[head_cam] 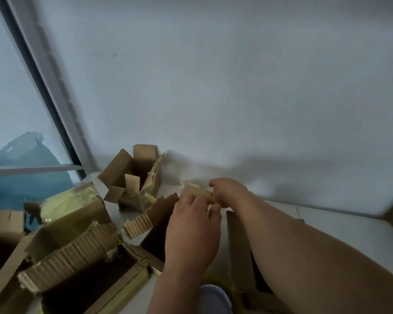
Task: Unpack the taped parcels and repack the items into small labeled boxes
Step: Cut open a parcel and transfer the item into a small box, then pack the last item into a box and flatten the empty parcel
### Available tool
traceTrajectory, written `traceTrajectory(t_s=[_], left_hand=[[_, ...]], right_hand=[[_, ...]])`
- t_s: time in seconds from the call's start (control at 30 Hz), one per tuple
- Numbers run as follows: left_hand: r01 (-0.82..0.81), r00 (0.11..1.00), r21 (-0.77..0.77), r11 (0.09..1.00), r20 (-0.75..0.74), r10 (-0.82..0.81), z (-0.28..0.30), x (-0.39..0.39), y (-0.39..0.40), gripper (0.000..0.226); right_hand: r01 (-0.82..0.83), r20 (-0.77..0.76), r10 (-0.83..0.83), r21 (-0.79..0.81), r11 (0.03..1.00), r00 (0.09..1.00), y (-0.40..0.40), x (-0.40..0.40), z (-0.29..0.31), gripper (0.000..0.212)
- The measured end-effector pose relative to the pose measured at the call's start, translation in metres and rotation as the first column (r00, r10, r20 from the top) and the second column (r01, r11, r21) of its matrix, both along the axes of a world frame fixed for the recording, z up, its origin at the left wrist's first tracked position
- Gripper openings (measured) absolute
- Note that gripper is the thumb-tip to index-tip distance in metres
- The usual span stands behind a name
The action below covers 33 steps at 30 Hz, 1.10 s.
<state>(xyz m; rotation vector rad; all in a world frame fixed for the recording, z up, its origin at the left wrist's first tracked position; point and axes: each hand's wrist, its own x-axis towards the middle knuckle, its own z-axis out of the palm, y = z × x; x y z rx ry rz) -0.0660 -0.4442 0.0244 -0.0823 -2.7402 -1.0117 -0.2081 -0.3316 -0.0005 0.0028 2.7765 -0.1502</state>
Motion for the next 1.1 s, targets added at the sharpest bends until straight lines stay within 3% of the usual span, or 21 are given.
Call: traceTrajectory(t_s=[0.2, 0.33, 0.47, 0.6, 0.8, 1.0, 1.1], left_hand=[[-0.008, 1.0, 0.037, 0.999, 0.015, 0.008, -0.001, -0.005, -0.001, 0.029], [0.01, 1.0, 0.062, 0.998, 0.012, -0.011, 0.0, -0.005, 0.002, 0.03], [0.01, 1.0, 0.062, 0.998, -0.016, -0.009, 0.004, -0.002, 0.003, 0.032], [0.004, 1.0, 0.106, 0.994, -0.022, -0.002, 0.012, 0.003, 0.008, 0.031], [0.052, 0.999, 0.165, 0.985, -0.012, -0.051, 0.033, 0.025, 0.031, 0.031], [0.138, 0.99, 0.211, 0.968, -0.067, -0.127, 0.046, 0.065, 0.068, 0.027], [0.217, 0.976, 0.246, 0.945, -0.02, -0.219, 0.047, 0.092, 0.094, 0.022]], right_hand=[[-0.084, 0.25, 0.058, 0.092, 0.992, 0.967, 0.0, -0.011, -0.012, 0.036], [-0.037, 0.171, 0.026, 0.061, 0.997, 0.985, 0.008, -0.009, -0.016, 0.032], [-0.041, -0.013, 0.041, 0.05, 0.998, 0.999, 0.021, -0.003, 0.001, 0.037], [0.009, -0.176, -0.035, -0.146, 0.989, 0.984, 0.045, 0.02, 0.043, 0.039], [0.056, -0.268, -0.205, -0.476, 0.878, 0.941, 0.095, 0.105, 0.106, 0.021], [0.137, -0.271, -0.361, -0.6, 0.788, 0.893, 0.156, 0.225, 0.13, 0.019], [0.224, -0.21, -0.441, -0.632, 0.742, 0.872, 0.178, 0.288, 0.117, 0.013]])
